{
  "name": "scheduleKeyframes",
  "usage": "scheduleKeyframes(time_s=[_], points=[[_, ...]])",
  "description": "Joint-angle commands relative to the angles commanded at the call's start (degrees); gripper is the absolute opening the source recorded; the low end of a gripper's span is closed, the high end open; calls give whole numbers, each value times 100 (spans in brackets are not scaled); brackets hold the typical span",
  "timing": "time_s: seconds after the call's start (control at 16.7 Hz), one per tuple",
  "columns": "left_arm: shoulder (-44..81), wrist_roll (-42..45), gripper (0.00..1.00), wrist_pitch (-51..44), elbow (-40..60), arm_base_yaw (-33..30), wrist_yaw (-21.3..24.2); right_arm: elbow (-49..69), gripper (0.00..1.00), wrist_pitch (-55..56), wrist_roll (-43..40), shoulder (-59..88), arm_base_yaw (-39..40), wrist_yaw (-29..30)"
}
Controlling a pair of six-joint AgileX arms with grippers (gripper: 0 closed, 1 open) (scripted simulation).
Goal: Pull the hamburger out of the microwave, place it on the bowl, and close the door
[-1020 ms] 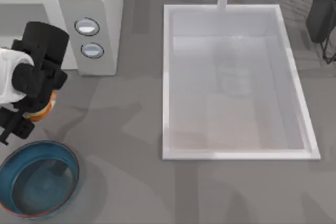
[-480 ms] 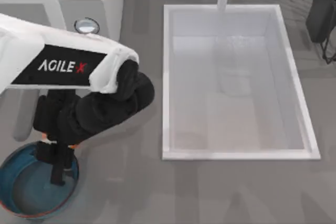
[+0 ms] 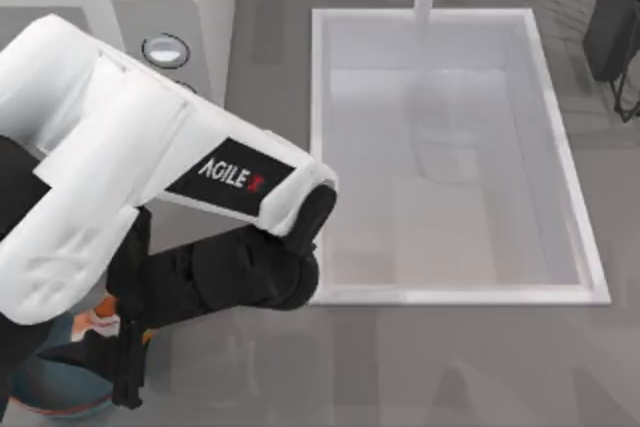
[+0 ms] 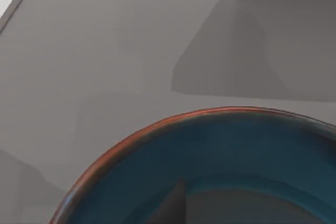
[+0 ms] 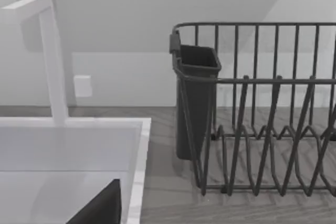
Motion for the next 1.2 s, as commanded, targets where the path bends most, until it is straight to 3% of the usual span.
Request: scheduleKeyframes(time_s=[0.36,0.72,1.02,1.2], points=[[-6,-8,0,0,-19,35,-24,0,100,0,0,0,0,0],[17,280,0,937,-732,434,-381,0,100,0,0,0,0,0],[18,315,0,1016,-809,480,-421,0,100,0,0,0,0,0],[18,315,23,1016,-809,480,-421,0,100,0,0,0,0,0]])
